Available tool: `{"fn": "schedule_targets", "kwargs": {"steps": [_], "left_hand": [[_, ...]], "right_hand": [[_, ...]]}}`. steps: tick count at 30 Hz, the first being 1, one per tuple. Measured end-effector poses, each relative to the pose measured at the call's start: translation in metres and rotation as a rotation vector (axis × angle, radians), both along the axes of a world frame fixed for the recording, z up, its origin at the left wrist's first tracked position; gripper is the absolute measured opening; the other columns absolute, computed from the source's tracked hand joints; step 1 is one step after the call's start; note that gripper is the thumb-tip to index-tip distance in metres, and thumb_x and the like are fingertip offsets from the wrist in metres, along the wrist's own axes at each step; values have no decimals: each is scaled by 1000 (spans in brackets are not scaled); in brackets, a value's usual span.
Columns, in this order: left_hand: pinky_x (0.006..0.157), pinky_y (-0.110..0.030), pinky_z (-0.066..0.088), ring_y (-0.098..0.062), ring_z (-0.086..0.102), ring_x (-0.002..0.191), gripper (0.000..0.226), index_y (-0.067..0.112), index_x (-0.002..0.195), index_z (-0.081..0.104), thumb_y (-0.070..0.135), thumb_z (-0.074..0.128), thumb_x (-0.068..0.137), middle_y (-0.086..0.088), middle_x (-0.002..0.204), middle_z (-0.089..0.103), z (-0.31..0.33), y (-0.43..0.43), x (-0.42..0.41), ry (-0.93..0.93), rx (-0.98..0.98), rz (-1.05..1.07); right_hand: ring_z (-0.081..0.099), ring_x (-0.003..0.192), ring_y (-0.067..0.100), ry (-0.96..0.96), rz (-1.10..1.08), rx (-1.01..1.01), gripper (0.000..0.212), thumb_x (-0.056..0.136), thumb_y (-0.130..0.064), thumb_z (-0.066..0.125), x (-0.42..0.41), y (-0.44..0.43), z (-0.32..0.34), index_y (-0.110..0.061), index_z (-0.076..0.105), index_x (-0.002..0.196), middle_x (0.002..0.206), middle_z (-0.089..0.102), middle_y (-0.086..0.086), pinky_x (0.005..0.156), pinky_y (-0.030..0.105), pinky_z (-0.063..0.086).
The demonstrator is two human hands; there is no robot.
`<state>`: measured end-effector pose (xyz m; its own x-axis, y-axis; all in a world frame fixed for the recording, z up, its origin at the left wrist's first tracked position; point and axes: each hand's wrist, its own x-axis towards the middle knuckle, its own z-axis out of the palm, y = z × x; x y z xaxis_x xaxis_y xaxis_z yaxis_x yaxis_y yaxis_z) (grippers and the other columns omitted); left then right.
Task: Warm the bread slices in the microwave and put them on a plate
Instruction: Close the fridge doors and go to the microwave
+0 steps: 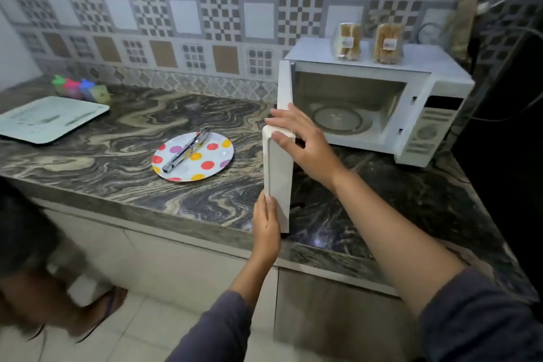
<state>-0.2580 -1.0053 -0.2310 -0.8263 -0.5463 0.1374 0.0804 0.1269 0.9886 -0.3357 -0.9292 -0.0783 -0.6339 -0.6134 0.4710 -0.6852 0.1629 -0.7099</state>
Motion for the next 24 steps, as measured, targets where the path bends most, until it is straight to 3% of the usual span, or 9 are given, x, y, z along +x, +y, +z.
{"fn": "schedule_targets", "kwargs": {"steps": [1,3,6,10,13,16,19,24], "left_hand": [[90,1,28,16,41,110,37,23,134,39,34,25,101,15,124,46,1,-10,3,-13,28,23],[106,-15,26,-2,38,129,48,16,140,37,38,23,100,5,140,43,2,-30,6,-31,69,79],[105,-21,25,-15,36,135,52,16,141,38,42,20,99,-2,143,43,9,-53,9,-99,96,152],[101,-24,28,-22,40,132,55,15,137,44,45,17,99,-6,139,48,18,-75,10,-165,116,173],[105,-35,34,-28,46,126,64,7,131,49,50,16,97,-14,134,53,20,-88,10,-207,111,188],[96,-32,36,-28,49,121,62,8,130,50,49,16,98,-13,130,55,25,-100,10,-236,134,209],[97,-32,37,-26,49,122,59,12,131,50,49,18,98,-10,132,54,30,-109,10,-242,150,193],[78,-29,43,-15,57,92,48,17,117,56,46,23,99,-4,113,60,40,-112,14,-189,177,164]], "right_hand": [[15,144,11,25,-14,19,34,92,-31,55,5,-13,-1,-23,58,125,143,45,-7,113,26,14],[11,145,14,87,-46,61,38,91,-33,57,13,-37,-3,-25,54,129,145,42,-6,113,28,13],[8,146,19,100,-93,82,42,91,-32,57,22,-67,-2,-23,51,132,148,38,-3,115,33,12],[5,146,18,110,-135,113,45,93,-33,54,27,-93,-1,-23,47,136,150,35,-3,115,34,13],[4,146,18,127,-158,138,47,93,-35,53,27,-105,0,-25,44,138,151,33,-5,115,34,14],[2,146,16,163,-183,206,50,93,-37,52,27,-117,1,-29,39,140,152,29,-8,113,36,21],[1,146,16,163,-200,212,50,93,-36,51,28,-126,0,-30,38,140,153,27,-9,110,38,26],[1,146,17,135,-165,131,49,92,-29,53,28,-126,-2,-28,39,140,153,29,-7,114,36,18]]}}
